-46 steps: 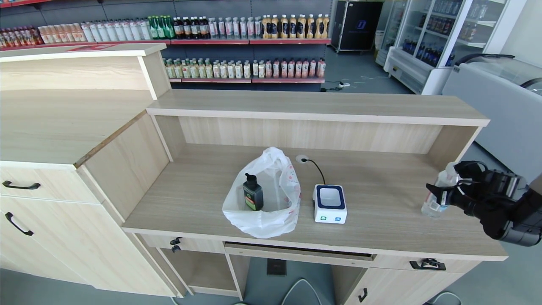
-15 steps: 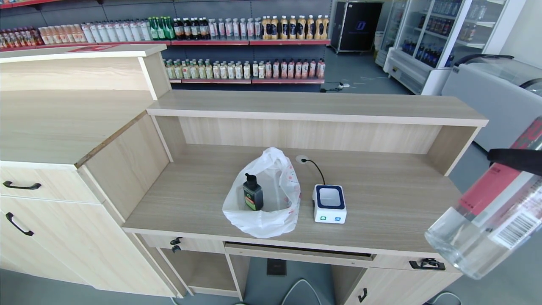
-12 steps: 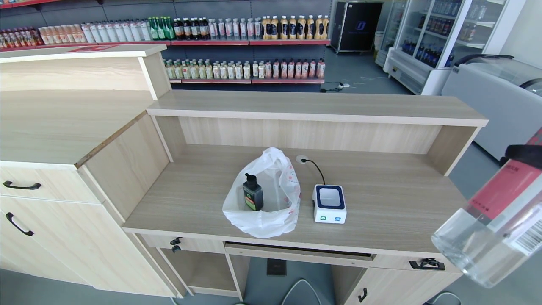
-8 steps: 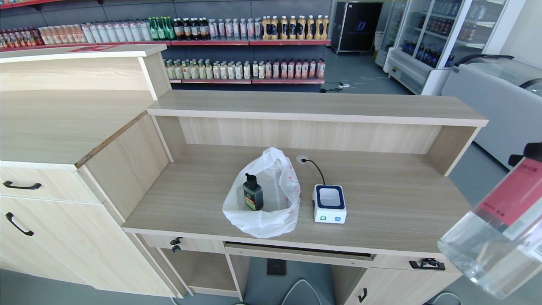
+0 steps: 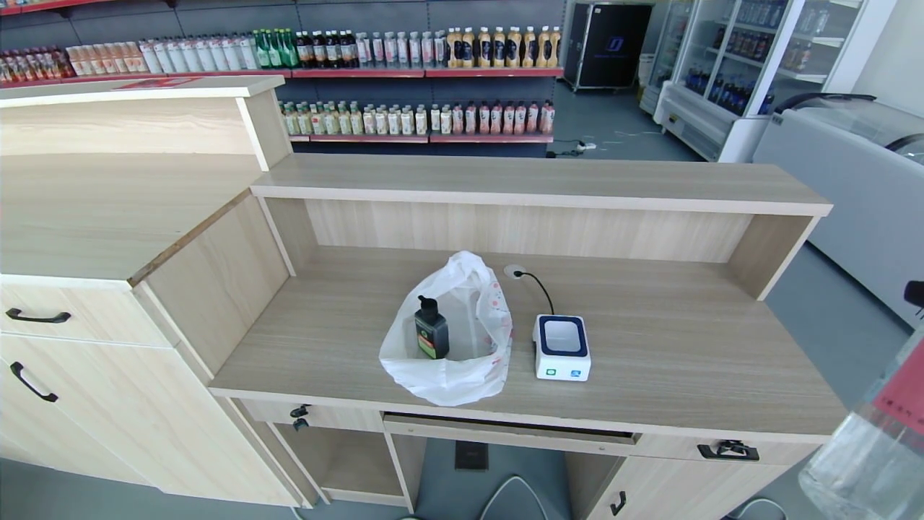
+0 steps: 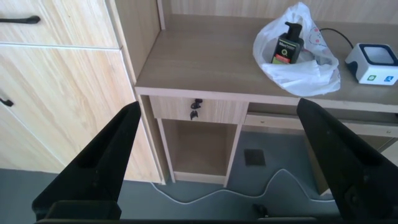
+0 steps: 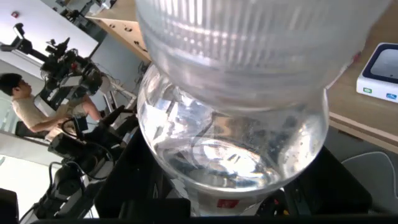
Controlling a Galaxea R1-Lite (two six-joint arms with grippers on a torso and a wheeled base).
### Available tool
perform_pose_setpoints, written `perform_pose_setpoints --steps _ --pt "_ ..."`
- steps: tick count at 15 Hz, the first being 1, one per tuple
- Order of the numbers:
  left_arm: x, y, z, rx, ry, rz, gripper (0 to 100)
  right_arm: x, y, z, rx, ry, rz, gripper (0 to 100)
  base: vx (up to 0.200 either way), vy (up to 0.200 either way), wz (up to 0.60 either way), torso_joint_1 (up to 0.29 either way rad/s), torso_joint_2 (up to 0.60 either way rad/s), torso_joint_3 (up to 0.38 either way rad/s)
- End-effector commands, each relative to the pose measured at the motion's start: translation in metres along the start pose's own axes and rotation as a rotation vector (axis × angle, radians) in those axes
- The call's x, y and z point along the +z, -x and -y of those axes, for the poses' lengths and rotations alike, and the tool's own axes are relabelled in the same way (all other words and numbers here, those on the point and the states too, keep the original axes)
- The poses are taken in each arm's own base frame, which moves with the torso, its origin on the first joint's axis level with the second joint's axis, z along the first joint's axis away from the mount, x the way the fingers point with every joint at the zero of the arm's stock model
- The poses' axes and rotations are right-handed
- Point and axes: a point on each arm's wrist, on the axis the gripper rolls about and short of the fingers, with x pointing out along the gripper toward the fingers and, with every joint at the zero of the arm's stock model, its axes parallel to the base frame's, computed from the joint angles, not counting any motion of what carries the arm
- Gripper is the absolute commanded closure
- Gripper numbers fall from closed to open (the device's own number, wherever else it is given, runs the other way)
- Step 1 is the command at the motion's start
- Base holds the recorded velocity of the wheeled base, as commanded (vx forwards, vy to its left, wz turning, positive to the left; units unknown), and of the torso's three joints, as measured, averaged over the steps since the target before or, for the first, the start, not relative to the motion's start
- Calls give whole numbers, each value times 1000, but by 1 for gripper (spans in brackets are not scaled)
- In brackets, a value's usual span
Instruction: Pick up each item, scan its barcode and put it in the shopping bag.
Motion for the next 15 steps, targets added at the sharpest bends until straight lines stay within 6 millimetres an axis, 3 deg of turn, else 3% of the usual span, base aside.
perform_pose_setpoints --steps 1,15 --pt "0 0 0 2 0 -2 0 0 1 0 3 1 4 100 0 0 0 0 0 0" --pt "0 0 0 0 0 -2 0 0 -3 1 -5 -1 -2 100 0 0 0 0 0 0"
